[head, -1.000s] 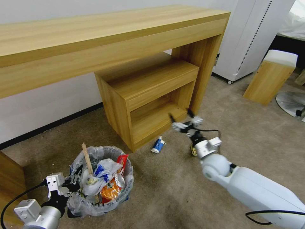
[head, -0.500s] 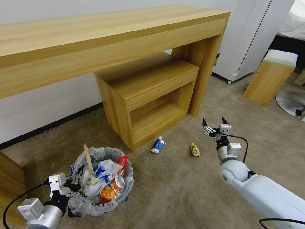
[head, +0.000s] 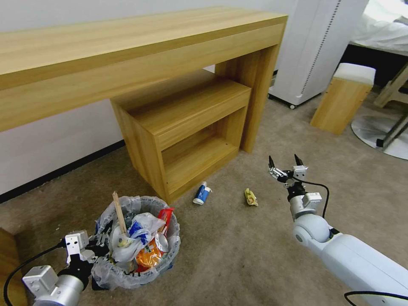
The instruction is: Pick up the trash bin and place the garbage on the floor into it.
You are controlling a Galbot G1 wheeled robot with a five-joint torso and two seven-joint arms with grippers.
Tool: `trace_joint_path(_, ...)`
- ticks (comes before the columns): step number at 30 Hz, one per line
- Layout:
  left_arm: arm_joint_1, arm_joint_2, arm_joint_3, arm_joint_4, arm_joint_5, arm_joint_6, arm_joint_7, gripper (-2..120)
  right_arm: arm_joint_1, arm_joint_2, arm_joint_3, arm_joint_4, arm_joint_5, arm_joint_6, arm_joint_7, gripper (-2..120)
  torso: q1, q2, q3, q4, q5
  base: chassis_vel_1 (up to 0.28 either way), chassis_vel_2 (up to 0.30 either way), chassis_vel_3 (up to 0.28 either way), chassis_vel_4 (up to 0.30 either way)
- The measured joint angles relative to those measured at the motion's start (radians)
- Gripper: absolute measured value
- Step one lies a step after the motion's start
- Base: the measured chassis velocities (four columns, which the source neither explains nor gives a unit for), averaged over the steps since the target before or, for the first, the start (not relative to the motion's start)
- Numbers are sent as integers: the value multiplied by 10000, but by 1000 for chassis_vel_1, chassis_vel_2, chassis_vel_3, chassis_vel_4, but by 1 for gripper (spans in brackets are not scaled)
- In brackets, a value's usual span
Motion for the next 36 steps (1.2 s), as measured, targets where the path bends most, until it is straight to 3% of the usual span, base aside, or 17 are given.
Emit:
trace_joint_path(9, -25, -48, 4, 14, -17, -12, -3, 3, -140, 119, 117, -127, 29, 642, -699, 100, 0, 0, 0, -3, 0, 0, 0, 0, 0)
trace_joint_path(36, -112, -220, -90, 99, -93, -48, -32, 3, 46, 314, -151, -327, -8, 835, -1053, 99, 1, 0, 0, -1, 1, -20, 20, 20, -23)
